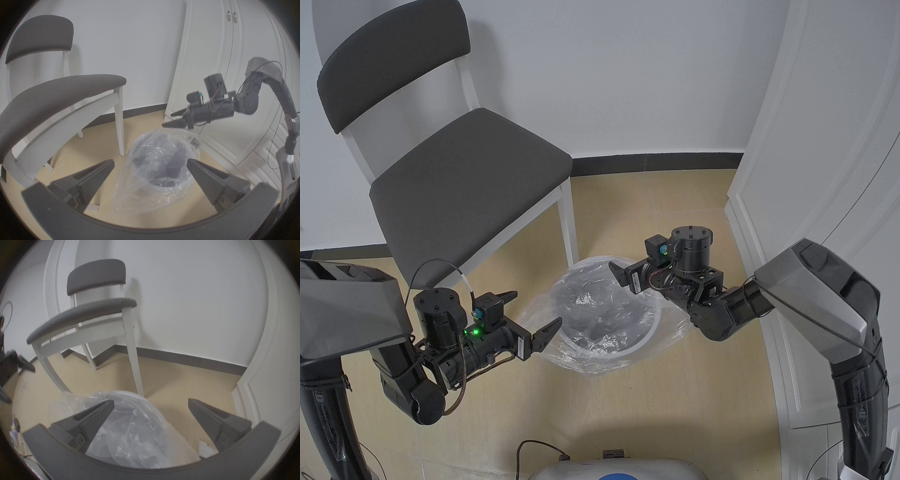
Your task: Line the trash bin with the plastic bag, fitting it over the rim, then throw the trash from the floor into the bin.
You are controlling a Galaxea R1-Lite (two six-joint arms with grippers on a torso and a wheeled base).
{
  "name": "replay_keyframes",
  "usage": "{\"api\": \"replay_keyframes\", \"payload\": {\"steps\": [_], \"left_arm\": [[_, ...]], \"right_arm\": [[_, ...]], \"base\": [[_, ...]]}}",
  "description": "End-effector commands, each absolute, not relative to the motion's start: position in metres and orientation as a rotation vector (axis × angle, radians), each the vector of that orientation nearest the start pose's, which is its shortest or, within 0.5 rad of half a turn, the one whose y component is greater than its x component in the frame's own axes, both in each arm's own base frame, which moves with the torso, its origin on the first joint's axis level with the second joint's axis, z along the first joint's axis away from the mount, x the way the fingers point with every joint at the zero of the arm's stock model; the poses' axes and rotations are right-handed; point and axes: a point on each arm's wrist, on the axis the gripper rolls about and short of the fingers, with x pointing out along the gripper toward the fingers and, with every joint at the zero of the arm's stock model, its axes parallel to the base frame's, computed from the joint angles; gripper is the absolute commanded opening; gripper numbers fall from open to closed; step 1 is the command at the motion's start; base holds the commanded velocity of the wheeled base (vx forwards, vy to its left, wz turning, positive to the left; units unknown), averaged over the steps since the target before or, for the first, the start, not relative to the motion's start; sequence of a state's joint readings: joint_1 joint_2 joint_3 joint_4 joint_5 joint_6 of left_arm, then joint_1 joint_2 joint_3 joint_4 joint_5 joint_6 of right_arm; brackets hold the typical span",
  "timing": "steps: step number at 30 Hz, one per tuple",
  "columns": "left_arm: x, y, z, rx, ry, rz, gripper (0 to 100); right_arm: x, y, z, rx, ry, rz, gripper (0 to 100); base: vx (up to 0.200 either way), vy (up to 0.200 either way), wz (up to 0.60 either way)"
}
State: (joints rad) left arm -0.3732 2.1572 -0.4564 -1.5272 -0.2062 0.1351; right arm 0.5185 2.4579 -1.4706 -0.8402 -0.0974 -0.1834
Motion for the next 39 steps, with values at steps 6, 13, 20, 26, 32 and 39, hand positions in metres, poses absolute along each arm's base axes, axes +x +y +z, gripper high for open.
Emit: {"api": "replay_keyframes", "payload": {"steps": [6, 13, 20, 26, 32, 39], "left_arm": [[0.295, -0.134, 0.028, 0.185, 0.188, -0.595, 100], [0.311, -0.137, 0.005, 0.267, 0.209, -0.488, 100], [0.343, -0.157, -0.011, 0.281, 0.170, -0.368, 100], [0.359, -0.170, -0.012, 0.328, 0.175, -0.384, 100], [0.394, -0.184, -0.023, 0.316, 0.123, -0.291, 100], [0.412, -0.208, -0.009, 0.105, 0.043, -0.244, 100]], "right_arm": [[0.413, 0.237, 0.117, -0.114, 0.099, 0.443, 100], [0.367, 0.209, 0.109, -0.160, 0.269, 0.441, 100], [0.329, 0.184, 0.087, -0.194, 0.402, 0.419, 100], [0.329, 0.188, 0.072, -0.120, 0.391, 0.411, 100], [0.341, 0.193, 0.053, 0.027, 0.300, 0.339, 100], [0.341, 0.200, 0.047, 0.054, 0.264, 0.360, 100]], "base": [[0.000, 0.000, 0.00], [0.000, 0.000, 0.00], [0.000, 0.000, 0.00], [0.000, 0.000, 0.00], [0.000, 0.000, 0.00], [0.000, 0.000, 0.00]]}}
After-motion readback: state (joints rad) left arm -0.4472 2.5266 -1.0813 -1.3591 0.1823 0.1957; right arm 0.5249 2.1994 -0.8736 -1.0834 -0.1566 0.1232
